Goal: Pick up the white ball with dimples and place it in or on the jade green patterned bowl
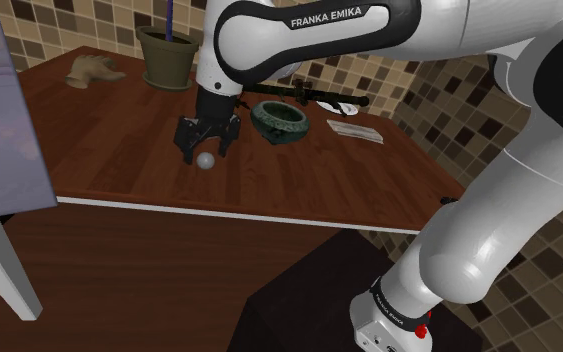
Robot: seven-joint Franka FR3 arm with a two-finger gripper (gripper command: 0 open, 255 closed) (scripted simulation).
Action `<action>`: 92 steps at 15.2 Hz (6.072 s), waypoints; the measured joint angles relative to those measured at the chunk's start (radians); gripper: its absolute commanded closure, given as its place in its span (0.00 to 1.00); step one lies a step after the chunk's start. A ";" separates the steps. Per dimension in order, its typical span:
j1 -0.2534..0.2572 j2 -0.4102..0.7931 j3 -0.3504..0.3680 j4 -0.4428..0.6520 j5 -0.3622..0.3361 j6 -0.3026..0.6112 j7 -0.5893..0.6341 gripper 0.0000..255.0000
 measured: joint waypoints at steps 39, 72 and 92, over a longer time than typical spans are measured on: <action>-0.007 -0.045 -0.009 0.288 0.004 -0.331 0.016 1.00; -0.231 -0.068 -0.278 0.306 -0.015 -0.418 -0.469 1.00; -0.230 -0.075 -0.277 0.178 -0.013 -0.297 -0.478 0.00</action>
